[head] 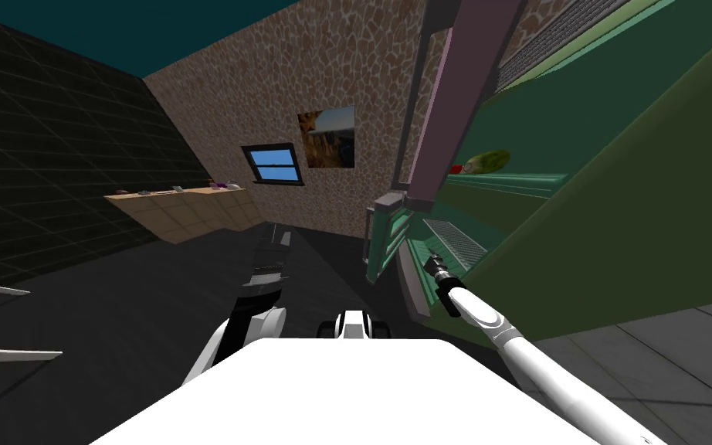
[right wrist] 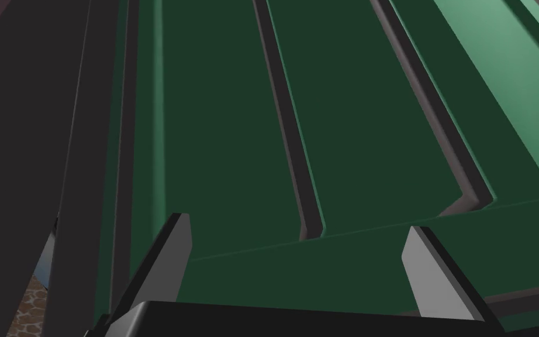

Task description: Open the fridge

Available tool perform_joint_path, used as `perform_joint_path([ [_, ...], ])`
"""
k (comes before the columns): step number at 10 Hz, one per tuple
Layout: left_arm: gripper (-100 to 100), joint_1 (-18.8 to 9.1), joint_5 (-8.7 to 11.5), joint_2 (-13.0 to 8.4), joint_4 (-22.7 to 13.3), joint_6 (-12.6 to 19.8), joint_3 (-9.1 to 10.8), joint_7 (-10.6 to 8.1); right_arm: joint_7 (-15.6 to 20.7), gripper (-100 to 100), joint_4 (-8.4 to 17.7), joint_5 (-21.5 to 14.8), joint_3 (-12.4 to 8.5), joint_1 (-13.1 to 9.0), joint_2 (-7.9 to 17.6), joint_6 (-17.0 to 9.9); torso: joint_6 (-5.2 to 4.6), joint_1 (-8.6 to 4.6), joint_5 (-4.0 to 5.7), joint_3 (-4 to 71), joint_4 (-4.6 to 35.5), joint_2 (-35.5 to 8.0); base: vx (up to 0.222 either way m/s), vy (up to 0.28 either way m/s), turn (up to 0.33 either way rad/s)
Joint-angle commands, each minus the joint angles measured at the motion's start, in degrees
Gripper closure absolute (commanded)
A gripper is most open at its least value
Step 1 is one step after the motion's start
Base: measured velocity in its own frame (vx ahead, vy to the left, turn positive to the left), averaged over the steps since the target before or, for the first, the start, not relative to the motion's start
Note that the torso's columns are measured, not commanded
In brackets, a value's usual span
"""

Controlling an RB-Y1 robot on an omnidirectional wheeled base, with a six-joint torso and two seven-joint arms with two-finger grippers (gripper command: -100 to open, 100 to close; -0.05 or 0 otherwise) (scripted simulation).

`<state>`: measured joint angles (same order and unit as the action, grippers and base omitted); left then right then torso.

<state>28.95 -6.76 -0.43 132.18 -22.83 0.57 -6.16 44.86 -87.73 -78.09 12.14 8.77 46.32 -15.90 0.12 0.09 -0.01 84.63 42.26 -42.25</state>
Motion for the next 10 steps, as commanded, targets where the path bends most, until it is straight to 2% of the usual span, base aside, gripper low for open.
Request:
perform_joint_path([
  [1,0,0.0,0.0,0.0,0.0,0.0,0.0,0.0,-5.1,-100,5.3,0.5,2.7,-1.1,4.1,-4.4,-0.13,0.09,-0.05,-0.2,0.1,-0.3,-0.079,0.051,0.061],
  [2,0,0.0,0.0,0.0,0.0,0.0,0.01,0.0,-5.9,-100,5.3,0.5,2.7,-1.1,4.8,-4.4,-0.22,-0.11,-0.01,-0.1,0.1,-0.1,-0.016,0.013,-0.057],
  [3,0,0.0,0.0,0.0,0.0,0.0,0.02,0.0,-8.1,-100,8.6,-0.1,5.7,-4.6,6.7,-6.9,-0.17,-0.27,0.04,0.0,0.0,0.1,-0.1,0.049,0.347],
  [4,0,0.0,0.0,0.0,0.0,0.0,0.0,0.0,-10.5,-100,10.6,-0.1,6.9,-4.6,8.4,-8.1,0.0,-0.07,0.03,0.0,0.0,0.0,-0.147,0.053,0.361],
  [5,0,0.0,0.0,0.0,0.0,0.0,0.01,0.0,-13.0,-100,13.0,-0.1,6.9,-4.6,9.8,-9.8,-0.13,-0.04,-0.01,-0.2,0.1,-0.2,-0.088,0.051,0.069],
  [7,0,0.0,0.0,0.0,0.0,0.0,0.02,0.0,-13.0,-100,13.0,-0.1,6.9,-4.6,10.7,-9.8,-0.17,-0.16,0.02,0.0,0.0,0.1,-0.014,0.022,-0.035],
  [8,0,0.0,0.0,0.0,0.0,0.0,0.02,0.0,-16.8,-100,16.4,-0.6,9.9,-7.9,13.3,-12.5,-0.11,-0.2,0.04,0.1,0.0,0.2,-0.11,0.055,0.34],
  [9,0,0.0,0.0,0.0,0.0,0.0,0.0,0.0,-17.1,-100,17.5,-0.6,11.2,-8.1,15.2,-13.7,0.0,0.02,-0.01,-0.1,0.0,-0.1,-0.156,0.086,0.422],
  [10,0,0.0,0.0,0.0,0.0,0.0,0.0,0.0,-18.8,-100,19.5,-0.6,11.2,-8.1,16.7,-15.3,-0.11,0.1,-0.05,-0.2,0.1,-0.3,-0.081,0.066,0.072],
])
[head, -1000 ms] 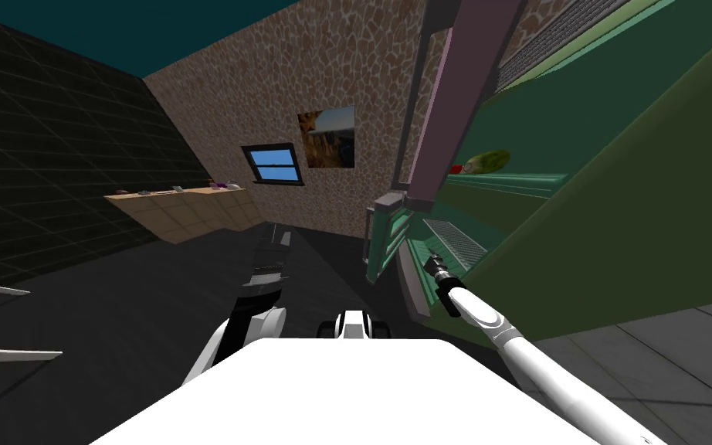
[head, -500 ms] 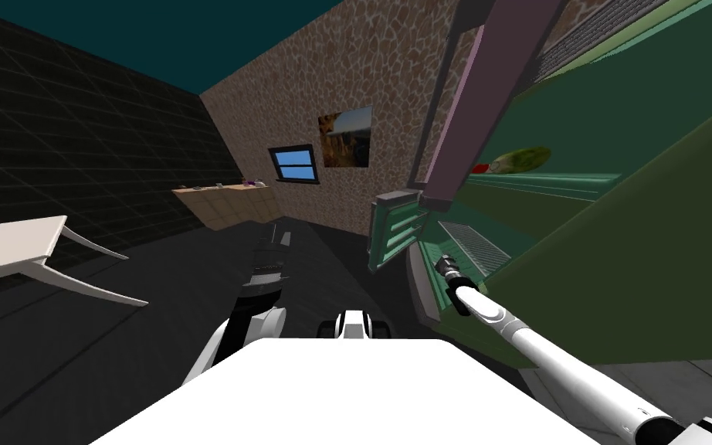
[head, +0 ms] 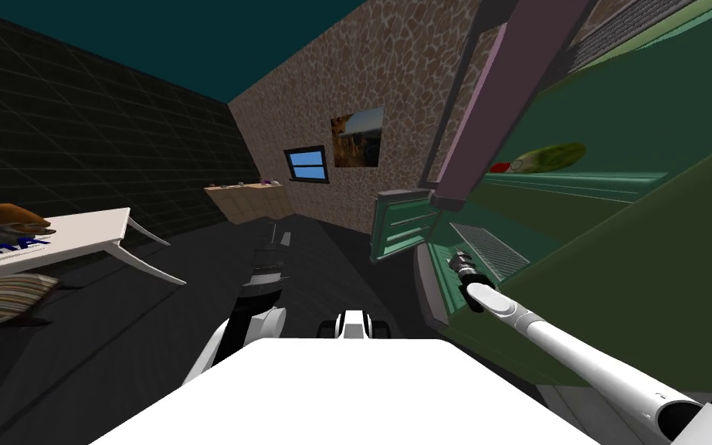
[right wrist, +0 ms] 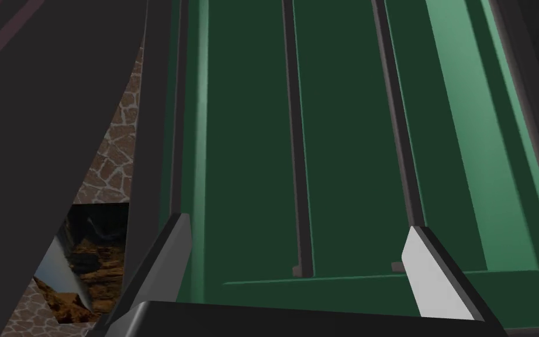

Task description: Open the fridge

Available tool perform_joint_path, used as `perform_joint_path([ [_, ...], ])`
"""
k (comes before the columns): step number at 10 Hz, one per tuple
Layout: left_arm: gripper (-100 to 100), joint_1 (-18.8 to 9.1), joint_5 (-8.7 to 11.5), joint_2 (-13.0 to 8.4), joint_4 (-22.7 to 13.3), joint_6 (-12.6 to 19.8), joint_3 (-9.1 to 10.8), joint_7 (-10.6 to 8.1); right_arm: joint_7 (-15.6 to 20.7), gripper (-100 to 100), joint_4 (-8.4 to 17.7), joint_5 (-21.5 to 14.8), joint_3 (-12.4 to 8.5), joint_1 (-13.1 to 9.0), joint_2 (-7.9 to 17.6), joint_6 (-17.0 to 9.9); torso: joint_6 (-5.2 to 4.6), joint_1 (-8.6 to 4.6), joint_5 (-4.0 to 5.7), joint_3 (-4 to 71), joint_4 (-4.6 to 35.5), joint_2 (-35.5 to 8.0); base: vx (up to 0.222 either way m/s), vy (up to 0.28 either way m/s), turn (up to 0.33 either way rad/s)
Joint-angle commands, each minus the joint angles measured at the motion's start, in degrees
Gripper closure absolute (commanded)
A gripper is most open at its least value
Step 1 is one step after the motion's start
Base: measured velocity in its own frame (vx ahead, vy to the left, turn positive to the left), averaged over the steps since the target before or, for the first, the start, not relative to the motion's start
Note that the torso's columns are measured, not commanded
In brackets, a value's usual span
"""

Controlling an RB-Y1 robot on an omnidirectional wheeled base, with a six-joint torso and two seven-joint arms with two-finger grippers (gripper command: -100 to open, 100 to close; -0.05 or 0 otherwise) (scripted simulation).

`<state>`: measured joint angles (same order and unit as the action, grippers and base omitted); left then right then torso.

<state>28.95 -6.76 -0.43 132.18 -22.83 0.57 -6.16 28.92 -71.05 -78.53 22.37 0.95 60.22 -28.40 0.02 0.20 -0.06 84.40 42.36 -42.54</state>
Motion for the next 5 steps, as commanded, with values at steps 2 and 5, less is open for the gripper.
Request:
perform_joint_path([
  [2,0,0.0,0.0,0.0,0.0,0.0,0.02,0.0,-5.8,-100,5.9,-0.7,3.7,-3.2,5.3,-5.3,-0.05,-0.36,0.11,0.3,-0.1,0.4,-0.063,0.058,0.115],
  [5,0,0.0,0.0,0.0,0.0,0.0,0.02,0.0,-8.8,-100,9.3,-0.7,5.2,-3.8,8.7,-8.2,-0.14,-0.26,0.06,0.2,-0.1,0.3,-0.073,0.058,0.139],
])
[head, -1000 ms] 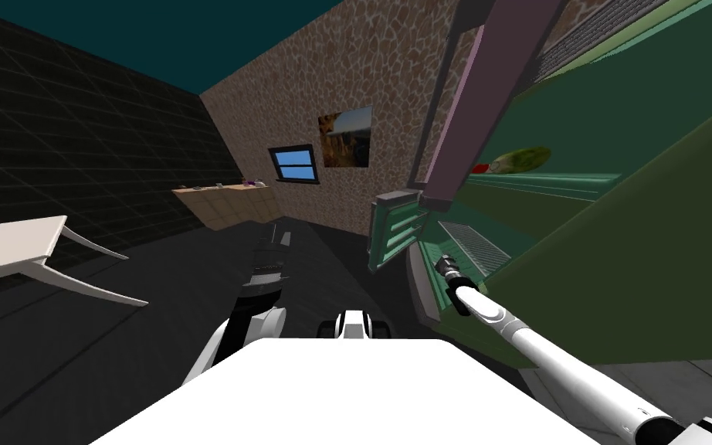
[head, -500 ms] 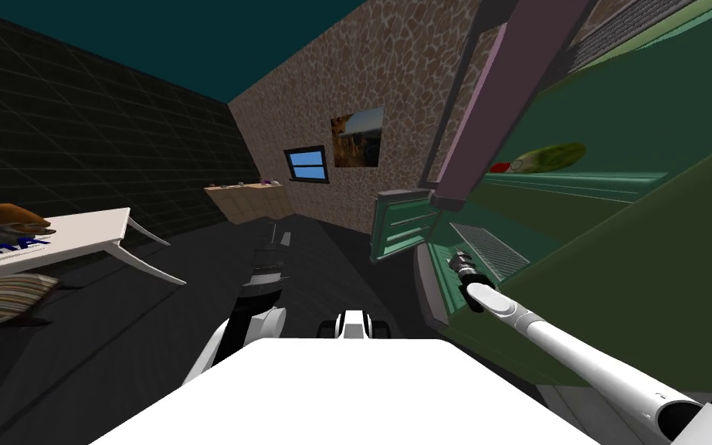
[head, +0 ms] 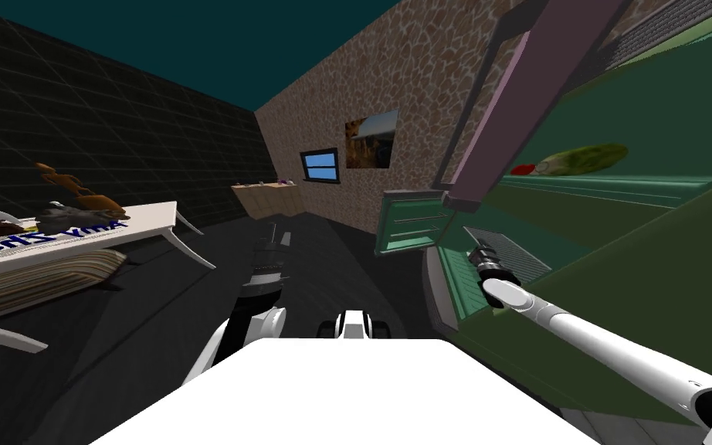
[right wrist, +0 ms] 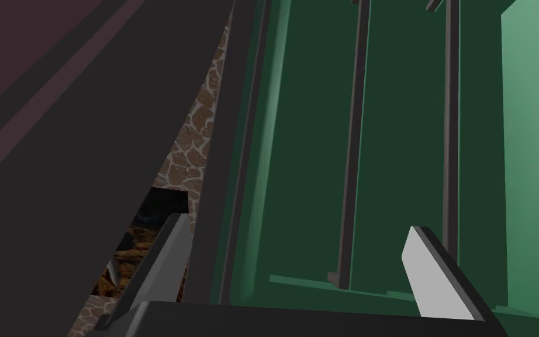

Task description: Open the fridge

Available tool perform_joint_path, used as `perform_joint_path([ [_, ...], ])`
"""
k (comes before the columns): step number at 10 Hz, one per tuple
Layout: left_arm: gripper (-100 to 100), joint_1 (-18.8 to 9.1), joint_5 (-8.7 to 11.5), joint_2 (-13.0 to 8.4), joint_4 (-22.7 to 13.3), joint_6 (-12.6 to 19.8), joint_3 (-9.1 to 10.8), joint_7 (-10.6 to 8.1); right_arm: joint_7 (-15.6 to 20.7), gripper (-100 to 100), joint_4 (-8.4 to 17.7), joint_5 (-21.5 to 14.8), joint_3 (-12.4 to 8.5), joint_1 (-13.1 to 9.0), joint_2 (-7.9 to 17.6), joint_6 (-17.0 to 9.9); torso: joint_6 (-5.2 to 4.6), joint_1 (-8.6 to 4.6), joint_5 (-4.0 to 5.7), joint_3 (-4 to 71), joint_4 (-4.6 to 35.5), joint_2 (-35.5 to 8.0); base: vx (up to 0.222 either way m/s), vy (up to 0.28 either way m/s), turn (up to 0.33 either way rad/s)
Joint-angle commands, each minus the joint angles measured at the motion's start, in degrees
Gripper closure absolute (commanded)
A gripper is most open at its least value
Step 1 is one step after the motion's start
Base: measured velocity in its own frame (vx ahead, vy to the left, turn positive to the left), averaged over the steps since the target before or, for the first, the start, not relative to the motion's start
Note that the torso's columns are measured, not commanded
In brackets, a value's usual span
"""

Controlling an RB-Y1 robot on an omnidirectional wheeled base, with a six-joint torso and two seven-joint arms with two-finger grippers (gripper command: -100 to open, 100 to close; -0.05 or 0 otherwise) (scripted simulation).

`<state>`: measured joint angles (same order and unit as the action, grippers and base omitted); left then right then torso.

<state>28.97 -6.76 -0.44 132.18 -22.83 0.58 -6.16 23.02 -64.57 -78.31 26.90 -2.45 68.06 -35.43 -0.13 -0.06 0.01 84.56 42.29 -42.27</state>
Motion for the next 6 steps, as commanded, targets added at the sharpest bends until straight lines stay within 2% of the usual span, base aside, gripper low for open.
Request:
perform_joint_path([
  [1,0,0.0,0.0,0.0,0.0,0.0,0.01,0.0,-4.9,-100,5.1,-0.9,0.7,-0.4,0.8,-1.1,0.07,-0.11,0.06,0.1,-0.1,0.2,0.014,0.011,-0.026],
  [2,0,0.0,0.0,0.0,0.0,0.0,0.01,0.0,-7.5,-100,7.9,-1.5,4.0,-3.9,3.4,-3.8,0.13,-0.13,0.07,0.1,-0.1,0.2,-0.106,0.099,0.37],
  [3,0,0.0,0.0,0.0,0.0,0.0,-0.01,0.0,-8.2,-100,8.6,-1.5,5.0,-3.9,5.1,-5.2,0.29,0.31,-0.06,0.0,0.0,-0.1,-0.123,0.117,0.348],
  [4,0,0.0,0.0,0.0,0.0,0.0,-0.01,0.0,-9.6,-100,10.2,-1.5,5.0,-3.9,6.7,-6.6,0.11,0.33,-0.11,-0.1,0.1,-0.2,-0.057,0.061,0.076],
  [5,0,0.0,0.0,0.0,0.0,0.0,0.0,0.0,-12.5,-100,13.0,-1.5,5.0,-3.9,6.8,-6.6,0.01,0.01,-0.02,0.0,0.0,-0.1,-0.018,0.019,-0.035],
  [6,0,0.0,0.0,0.0,0.0,0.0,0.01,0.0,-12.2,-100,12.4,-2.5,5.3,-3.8,6.3,-6.5,0.06,-0.2,0.09,0.1,0.0,0.1,-0.007,0.006,-0.017],
])
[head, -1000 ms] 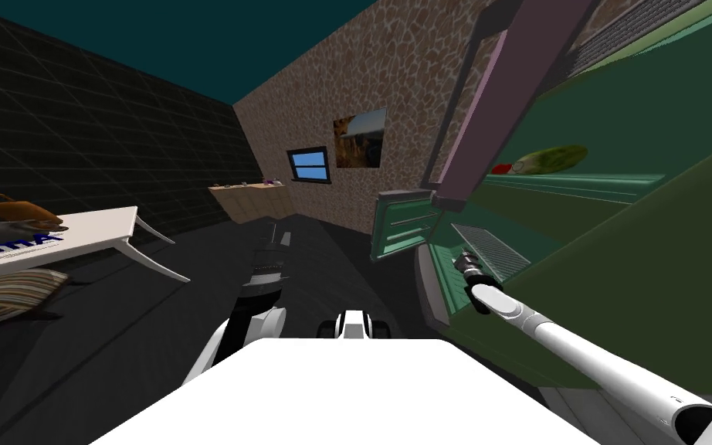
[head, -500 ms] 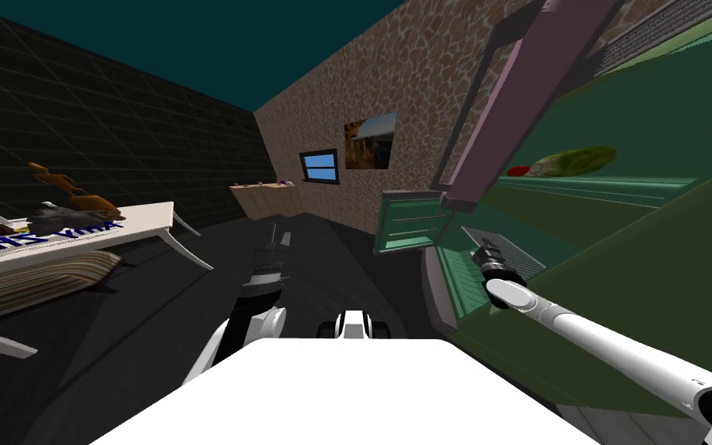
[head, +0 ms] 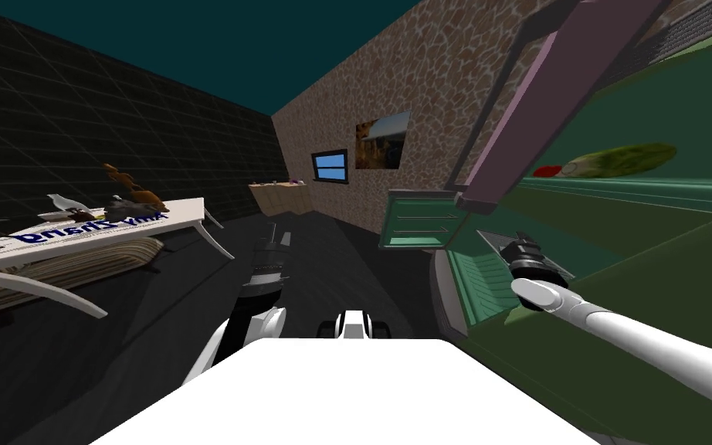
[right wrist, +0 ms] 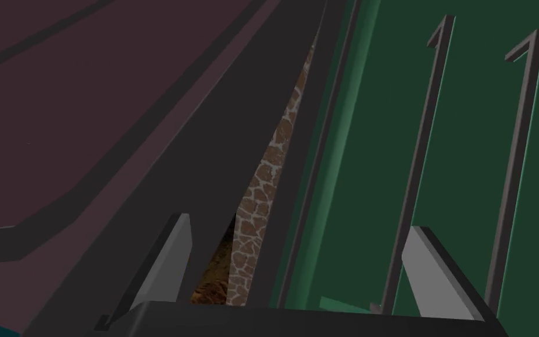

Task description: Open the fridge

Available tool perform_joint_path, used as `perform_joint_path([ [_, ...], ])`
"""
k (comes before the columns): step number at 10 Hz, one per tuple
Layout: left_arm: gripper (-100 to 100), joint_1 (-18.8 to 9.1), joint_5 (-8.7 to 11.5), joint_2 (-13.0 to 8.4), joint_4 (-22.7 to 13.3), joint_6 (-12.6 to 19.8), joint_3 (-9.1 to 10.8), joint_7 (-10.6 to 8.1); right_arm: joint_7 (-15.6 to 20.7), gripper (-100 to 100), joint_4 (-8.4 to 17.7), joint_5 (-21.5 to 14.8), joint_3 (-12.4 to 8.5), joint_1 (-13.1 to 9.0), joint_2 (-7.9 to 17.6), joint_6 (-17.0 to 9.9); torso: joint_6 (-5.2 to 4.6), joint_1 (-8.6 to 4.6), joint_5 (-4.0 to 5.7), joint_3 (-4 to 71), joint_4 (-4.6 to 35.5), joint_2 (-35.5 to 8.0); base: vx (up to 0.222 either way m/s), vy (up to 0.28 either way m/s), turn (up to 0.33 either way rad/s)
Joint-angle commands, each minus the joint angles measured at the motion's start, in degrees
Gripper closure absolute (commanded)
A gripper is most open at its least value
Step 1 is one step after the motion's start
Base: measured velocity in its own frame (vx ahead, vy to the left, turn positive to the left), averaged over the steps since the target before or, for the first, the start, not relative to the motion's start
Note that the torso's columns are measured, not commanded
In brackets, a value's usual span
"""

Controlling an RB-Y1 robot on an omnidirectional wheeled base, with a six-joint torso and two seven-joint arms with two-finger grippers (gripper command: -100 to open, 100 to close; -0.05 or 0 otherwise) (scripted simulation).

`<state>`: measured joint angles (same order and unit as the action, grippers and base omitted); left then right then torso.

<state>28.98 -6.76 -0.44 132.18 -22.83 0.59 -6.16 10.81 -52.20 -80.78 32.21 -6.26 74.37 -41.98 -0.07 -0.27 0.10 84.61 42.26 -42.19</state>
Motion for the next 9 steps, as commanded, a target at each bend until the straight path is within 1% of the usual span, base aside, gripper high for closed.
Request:
perform_joint_path([
  [1,0,0.0,0.0,0.0,0.0,0.0,0.0,0.0,2.4,100,-2.7,1.5,-2.9,2.9,-2.8,2.6,0.1,0.04,0.01,0.1,0.0,0.1,0.109,-0.11,-0.376],
  [2,0,0.0,0.0,0.0,0.0,0.0,0.03,0.0,1.7,100,-1.4,1.5,-3.3,3.1,-5.4,3.9,-0.05,-0.23,0.07,0.2,-0.1,0.3,0.139,-0.15,-0.361],
  [3,0,0.0,0.0,0.0,0.0,0.0,0.03,0.0,3.9,100,-3.5,1.5,-4.6,3.4,-5.5,5.4,0.1,-0.13,0.05,0.2,-0.1,0.2,0.076,-0.078,-0.045],
  [4,0,0.0,0.0,0.0,0.0,0.0,0.01,0.0,5.6,100,-5.3,1.5,-4.6,3.4,-5.5,5.4,0.17,0.34,-0.1,0.0,0.0,-0.1,0.031,-0.023,0.053],
  [5,0,0.0,0.0,0.0,0.0,0.0,0.0,0.0,6.2,100,-5.8,1.5,-4.6,3.4,-5.5,5.4,0.14,0.63,-0.22,-0.2,0.1,-0.3,0.009,0.005,0.02],
  [6,0,0.0,0.0,0.0,0.0,0.0,0.0,0.0,7.7,-100,-4.3,3.9,-5.8,1.2,-7.1,5.2,0.06,0.63,-0.24,-0.2,0.1,-0.4,-0.062,-0.063,0.2],
  [7,0,0.0,0.0,0.0,0.0,0.0,0.0,0.0,9.7,-100,-4.3,3.9,-5.8,1.2,-7.1,5.2,0.12,0.25,-0.12,-0.2,0.1,-0.4,-0.11,-0.072,0.147],
  [8,0,0.0,0.0,0.0,0.0,0.0,0.0,0.0,11.5,-100,-3.8,6.7,-7.2,-0.8,-8.5,5.1,0.02,0.12,-0.04,-0.2,0.1,-0.4,-0.206,-0.1,0.159],
  [9,0,0.0,0.0,0.0,0.0,0.0,0.01,0.0,12.3,-100,-3.8,6.8,-7.2,-0.8,-8.5,5.1,0.06,0.04,-0.02,-0.3,0.1,-0.5,-0.186,-0.104,0.113],
])
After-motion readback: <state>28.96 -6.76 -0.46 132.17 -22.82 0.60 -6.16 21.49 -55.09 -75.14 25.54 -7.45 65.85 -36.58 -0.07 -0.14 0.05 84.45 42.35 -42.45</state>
